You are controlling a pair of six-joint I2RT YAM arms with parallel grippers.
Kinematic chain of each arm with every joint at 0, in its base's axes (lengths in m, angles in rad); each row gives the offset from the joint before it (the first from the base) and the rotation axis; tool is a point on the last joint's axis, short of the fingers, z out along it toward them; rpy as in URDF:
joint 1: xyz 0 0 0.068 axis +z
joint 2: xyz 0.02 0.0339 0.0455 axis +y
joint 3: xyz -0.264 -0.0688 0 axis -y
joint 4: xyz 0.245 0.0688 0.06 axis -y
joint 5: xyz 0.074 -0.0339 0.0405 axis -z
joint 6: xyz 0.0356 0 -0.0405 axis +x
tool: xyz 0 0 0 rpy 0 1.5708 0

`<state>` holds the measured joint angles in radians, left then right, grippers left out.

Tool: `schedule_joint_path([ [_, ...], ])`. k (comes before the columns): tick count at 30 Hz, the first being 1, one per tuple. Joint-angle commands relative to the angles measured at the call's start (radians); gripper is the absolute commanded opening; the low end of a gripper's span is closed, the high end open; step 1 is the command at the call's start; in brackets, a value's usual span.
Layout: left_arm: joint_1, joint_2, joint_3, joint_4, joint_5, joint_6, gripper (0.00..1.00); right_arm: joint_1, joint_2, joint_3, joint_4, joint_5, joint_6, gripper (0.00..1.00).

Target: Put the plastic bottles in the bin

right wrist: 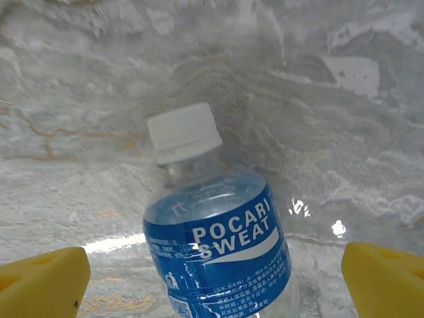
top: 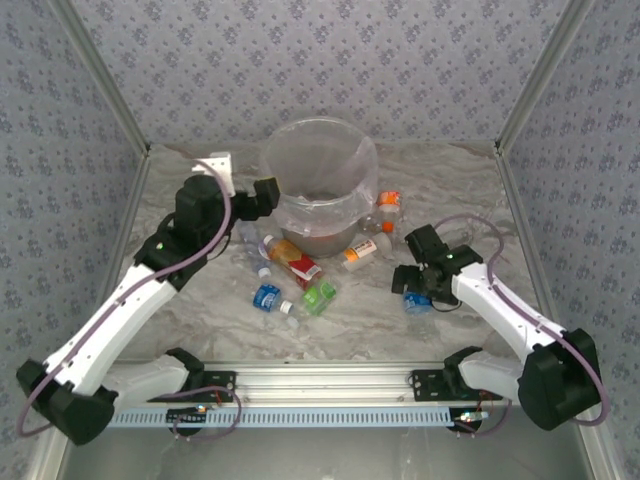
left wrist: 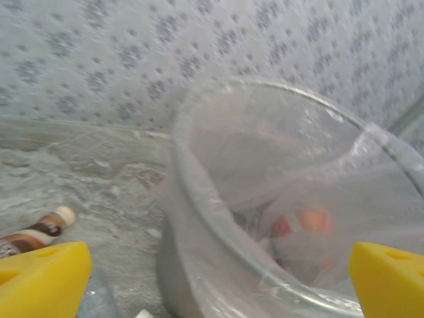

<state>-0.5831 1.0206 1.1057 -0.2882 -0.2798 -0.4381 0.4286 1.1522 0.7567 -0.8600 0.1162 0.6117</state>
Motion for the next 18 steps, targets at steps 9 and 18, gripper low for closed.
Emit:
schedule_joint_path([
  [9,0.115,-0.144,-0.155,-0.043,-0.164,-0.189,0.99,0.044,0.068,-0.118,0.053,-0.035,0.088,1.00],
  [18,0.132,-0.117,-0.149,-0.054,-0.144,-0.200,0.99,0.123,0.184,-0.116,0.106,0.102,0.128,0.92],
])
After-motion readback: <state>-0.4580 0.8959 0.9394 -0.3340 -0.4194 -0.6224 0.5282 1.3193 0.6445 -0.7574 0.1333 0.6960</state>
